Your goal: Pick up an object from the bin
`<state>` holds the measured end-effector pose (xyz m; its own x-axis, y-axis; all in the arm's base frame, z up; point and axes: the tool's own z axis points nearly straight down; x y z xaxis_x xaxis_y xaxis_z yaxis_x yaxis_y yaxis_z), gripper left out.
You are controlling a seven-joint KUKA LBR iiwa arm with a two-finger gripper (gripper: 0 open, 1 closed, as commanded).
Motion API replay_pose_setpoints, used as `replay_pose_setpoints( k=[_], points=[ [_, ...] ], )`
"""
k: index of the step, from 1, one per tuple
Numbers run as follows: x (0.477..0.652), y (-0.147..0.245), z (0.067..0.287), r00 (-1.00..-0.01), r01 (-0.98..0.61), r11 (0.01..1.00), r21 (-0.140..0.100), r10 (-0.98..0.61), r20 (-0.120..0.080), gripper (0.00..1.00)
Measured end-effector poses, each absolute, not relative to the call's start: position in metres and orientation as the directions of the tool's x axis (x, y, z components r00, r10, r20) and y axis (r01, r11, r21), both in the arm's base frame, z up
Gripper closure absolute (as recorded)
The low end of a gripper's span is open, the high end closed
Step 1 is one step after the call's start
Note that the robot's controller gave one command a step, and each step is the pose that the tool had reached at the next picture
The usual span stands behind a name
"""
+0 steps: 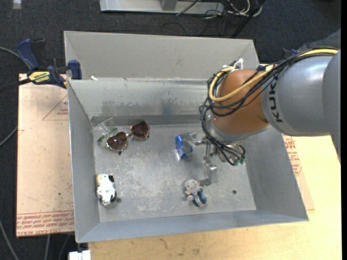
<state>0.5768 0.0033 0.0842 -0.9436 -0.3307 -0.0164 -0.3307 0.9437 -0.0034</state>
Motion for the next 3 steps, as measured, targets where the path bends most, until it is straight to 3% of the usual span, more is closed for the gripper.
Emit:
replay_pose_setpoints(
  k=[1,2,3],
  points=[
    [0.559,-0.001,0.080,-0.973,-0.231,0.973,0.002,-0.231,-0.010,0.00],
    [0.539,0.005,0.078,-0.960,-0.279,0.960,-0.004,-0.279,-0.020,0.00],
    [0.524,0.013,0.076,-0.933,-0.358,0.934,-0.004,-0.358,-0.013,0.00]
  ],
)
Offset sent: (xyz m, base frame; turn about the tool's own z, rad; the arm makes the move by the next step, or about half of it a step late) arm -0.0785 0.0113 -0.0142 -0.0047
